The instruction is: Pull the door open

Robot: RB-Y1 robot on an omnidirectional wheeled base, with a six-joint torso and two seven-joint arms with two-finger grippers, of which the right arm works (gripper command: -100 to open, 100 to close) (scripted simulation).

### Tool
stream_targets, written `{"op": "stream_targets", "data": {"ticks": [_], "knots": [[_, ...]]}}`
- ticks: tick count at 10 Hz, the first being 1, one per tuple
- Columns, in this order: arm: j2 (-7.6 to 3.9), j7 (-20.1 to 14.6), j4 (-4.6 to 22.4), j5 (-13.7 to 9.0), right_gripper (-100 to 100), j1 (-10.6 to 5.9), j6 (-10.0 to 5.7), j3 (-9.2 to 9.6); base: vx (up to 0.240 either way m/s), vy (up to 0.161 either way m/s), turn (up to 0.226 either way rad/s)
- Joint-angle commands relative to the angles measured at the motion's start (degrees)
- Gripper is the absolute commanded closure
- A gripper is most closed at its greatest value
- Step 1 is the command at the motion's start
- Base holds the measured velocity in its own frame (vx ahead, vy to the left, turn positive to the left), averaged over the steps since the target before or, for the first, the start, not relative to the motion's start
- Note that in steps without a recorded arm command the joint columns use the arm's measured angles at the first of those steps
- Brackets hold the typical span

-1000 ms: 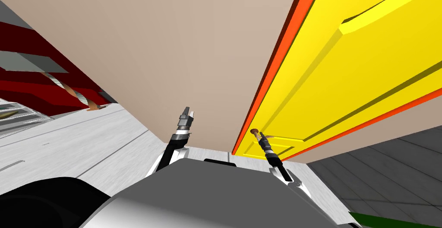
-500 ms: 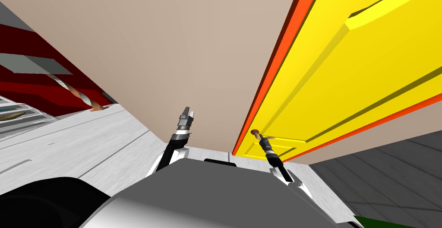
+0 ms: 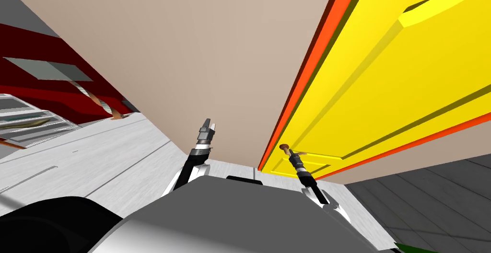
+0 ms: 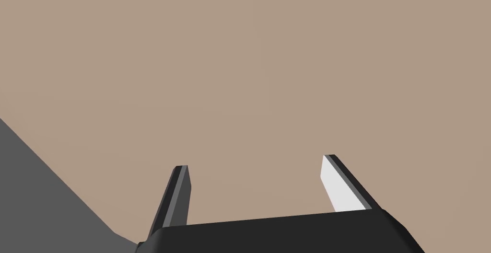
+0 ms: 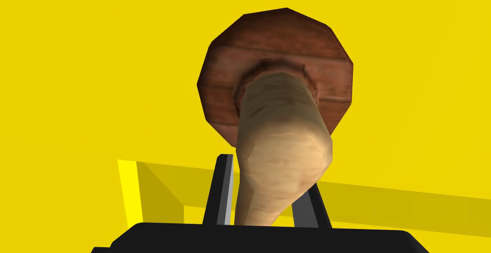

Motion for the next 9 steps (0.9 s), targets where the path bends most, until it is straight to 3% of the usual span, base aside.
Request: {"op": "stream_targets", "data": {"ticks": [1,7,8,9], "knots": [[-0.74,-0.65,-0.23,0.07,100,1.23,-1.40,1.01,-0.172,-0.088,0.150],[-4.57,-3.64,-0.11,-0.09,100,4.64,-7.02,4.37,-0.203,-0.086,0.141],[-3.98,-3.49,0.44,0.03,100,4.12,-6.59,4.31,-0.093,-0.025,0.017],[-4.60,-4.02,1.05,-0.20,100,4.97,-8.43,5.02,-0.141,-0.052,0.196]]}}
